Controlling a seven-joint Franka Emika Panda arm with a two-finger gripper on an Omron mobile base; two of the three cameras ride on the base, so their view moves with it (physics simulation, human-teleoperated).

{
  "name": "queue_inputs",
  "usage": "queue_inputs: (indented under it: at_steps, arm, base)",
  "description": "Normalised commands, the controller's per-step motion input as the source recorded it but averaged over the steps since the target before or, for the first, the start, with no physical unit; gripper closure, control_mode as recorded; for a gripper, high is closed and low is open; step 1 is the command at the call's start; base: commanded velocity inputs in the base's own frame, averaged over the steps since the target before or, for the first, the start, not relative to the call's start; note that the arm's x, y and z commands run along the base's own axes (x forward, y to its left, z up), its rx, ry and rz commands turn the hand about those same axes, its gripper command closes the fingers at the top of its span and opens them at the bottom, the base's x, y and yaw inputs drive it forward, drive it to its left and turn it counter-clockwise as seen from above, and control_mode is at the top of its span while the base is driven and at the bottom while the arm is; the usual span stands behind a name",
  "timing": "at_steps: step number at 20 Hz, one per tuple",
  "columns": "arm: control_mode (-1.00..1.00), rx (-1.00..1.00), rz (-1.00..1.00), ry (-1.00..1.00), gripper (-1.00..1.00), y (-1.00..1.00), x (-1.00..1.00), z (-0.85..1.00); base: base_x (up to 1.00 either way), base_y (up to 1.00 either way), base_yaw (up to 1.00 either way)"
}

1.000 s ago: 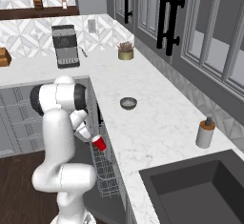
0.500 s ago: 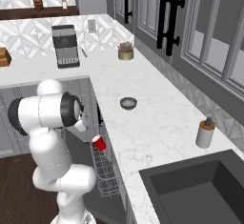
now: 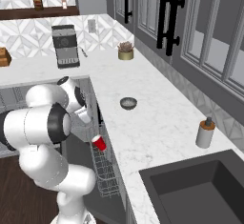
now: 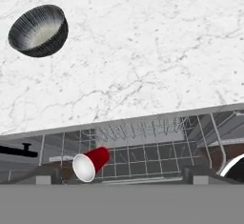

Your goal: Pick up the cup and bowl from the counter, place them in the dishwasher, and close the dishwasher door.

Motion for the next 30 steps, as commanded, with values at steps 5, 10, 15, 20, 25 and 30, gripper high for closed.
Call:
queue_inputs:
  at_steps: [5,10,15,20,25,30]
  arm:
    - [-1.00,0.00,0.00,0.00,-1.00,-0.74,0.13,0.14]
    - [-1.00,0.04,0.00,0.02,-1.00,-0.81,0.42,0.00]
    - [-1.00,0.08,0.00,0.10,-1.00,-0.54,0.39,0.00]
    - [-1.00,0.07,0.00,0.09,-1.00,-0.32,0.42,0.00]
    - [-1.00,0.06,0.00,0.06,-1.00,-0.14,0.41,0.00]
    - [-1.00,0.01,0.00,0.02,-1.00,0.00,0.33,-0.16]
  base:
    - [0.00,0.00,0.00]
    - [0.00,0.00,0.00]
    - [0.00,0.00,0.00]
    - [0.00,0.00,0.00]
    - [0.00,0.00,0.00]
    - [0.00,0.00,0.00]
